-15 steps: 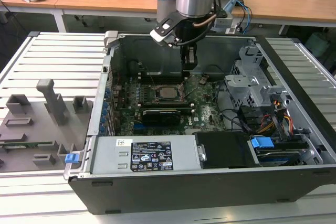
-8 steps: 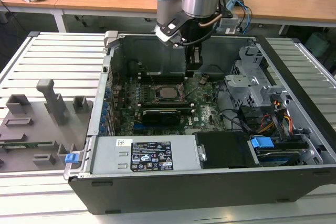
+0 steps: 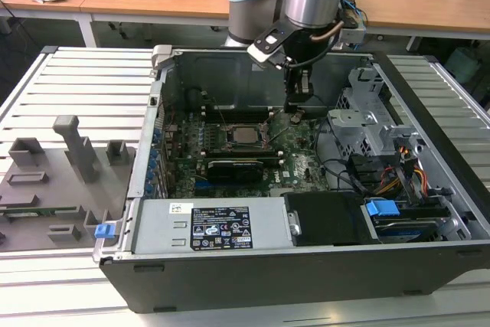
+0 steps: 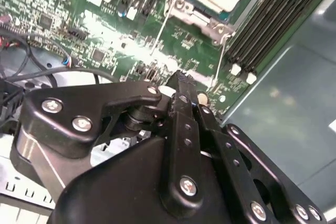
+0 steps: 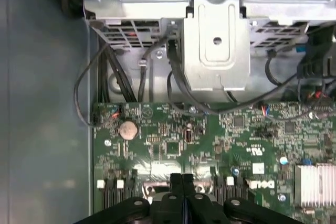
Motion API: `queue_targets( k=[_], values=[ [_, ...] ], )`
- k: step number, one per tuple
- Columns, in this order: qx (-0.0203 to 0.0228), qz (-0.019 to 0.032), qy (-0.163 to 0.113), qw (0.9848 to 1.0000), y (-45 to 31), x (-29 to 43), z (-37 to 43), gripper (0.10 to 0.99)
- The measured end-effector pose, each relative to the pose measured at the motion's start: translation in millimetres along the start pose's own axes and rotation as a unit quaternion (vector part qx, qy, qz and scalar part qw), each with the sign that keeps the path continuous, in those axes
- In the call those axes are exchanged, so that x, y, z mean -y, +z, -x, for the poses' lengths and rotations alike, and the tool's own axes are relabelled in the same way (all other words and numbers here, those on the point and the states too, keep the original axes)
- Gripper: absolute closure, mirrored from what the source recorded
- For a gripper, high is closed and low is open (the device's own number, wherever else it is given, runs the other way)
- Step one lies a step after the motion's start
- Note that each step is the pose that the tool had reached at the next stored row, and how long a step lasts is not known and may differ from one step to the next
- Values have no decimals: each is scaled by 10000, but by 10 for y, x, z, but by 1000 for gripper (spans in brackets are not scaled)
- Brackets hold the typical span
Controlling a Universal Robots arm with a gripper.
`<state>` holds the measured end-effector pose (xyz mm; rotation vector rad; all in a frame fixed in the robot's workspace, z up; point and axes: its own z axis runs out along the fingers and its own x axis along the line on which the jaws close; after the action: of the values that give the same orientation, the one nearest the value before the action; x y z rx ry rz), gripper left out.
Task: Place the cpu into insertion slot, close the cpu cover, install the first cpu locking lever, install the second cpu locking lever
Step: 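Close the cpu cover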
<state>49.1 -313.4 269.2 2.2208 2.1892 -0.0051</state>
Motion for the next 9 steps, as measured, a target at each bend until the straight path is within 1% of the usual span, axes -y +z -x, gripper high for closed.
queue_targets(
  k=[2,4,9],
  values=[
    [1,-5,-25,10000,21,-43,-2,980],
    [0,-5,-65,10000,43,-69,-3,980],
    [-2,-4,-134,9999,111,-105,-10,980]
  ],
)
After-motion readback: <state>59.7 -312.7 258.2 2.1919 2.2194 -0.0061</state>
